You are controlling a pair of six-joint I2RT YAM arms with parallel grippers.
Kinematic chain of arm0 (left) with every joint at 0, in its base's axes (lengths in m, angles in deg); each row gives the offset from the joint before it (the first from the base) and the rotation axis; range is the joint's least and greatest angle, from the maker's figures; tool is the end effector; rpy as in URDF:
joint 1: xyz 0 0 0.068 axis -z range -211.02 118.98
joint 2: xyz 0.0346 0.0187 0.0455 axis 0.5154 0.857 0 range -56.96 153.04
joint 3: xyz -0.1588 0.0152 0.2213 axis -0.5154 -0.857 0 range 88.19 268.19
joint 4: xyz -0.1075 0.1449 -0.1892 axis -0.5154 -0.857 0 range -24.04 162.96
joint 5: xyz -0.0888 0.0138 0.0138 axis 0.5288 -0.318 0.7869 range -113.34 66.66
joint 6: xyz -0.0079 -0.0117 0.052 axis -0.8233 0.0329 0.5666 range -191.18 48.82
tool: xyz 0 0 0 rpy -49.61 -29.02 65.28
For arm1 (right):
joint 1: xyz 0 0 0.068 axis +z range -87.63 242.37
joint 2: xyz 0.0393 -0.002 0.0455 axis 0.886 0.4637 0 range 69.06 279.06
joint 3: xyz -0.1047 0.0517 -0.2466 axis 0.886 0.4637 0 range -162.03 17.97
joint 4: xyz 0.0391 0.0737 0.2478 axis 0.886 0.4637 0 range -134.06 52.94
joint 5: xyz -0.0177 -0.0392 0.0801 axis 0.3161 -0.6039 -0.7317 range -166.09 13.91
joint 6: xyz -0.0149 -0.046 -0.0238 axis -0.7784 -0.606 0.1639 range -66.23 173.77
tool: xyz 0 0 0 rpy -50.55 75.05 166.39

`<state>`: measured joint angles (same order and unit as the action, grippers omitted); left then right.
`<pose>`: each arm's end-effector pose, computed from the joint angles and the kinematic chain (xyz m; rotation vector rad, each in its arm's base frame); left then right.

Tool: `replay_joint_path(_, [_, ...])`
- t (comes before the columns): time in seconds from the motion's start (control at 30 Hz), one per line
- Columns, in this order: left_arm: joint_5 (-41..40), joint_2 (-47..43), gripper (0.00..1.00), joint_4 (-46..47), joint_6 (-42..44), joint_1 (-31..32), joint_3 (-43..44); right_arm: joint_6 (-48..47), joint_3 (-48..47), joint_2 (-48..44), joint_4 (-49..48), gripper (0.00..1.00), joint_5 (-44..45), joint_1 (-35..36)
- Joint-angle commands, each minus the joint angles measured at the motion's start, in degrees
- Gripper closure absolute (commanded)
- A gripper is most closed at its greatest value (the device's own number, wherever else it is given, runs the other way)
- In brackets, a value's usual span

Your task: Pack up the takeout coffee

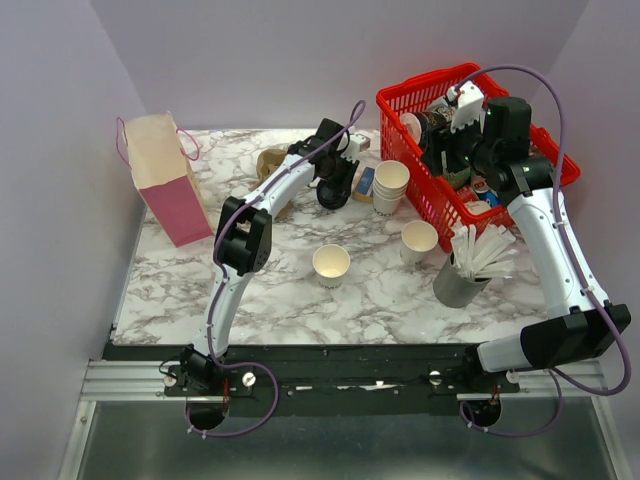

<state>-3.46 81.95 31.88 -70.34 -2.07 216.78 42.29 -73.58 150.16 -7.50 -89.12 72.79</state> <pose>0.4647 -0.2711 0.2181 0.7902 2.3739 -0.6368 0.3003 0.0634 0.4300 -0.5238 1.9516 0.2187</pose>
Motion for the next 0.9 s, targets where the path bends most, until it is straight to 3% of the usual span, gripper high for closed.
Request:
replay_joint_path(0.0, [-1.51,0.83,0.75,-0.84,0.39,0.05,0.69,0.68,-0.56,0.99,0.27,0.26,-1.11,-0.31])
replay_joint_path(0.4, [-1.16,0.92,0.89,-1.37,1.35,-0.03,1.04,0.59,-0.56,0.99,0.27,0.26,-1.02,-0.22])
replay_joint_path(0.53, [-1.51,0.48,0.99,-1.55,1.79,-0.30,1.48,0.59,-0.82,1.08,0.27,0.26,-1.02,-0.22])
replay_joint_path(0.87, [-0.63,-2.94,1.00,-1.72,2.41,-1.97,2.98,0.76,-1.26,1.43,0.36,0.26,-1.29,-0.22])
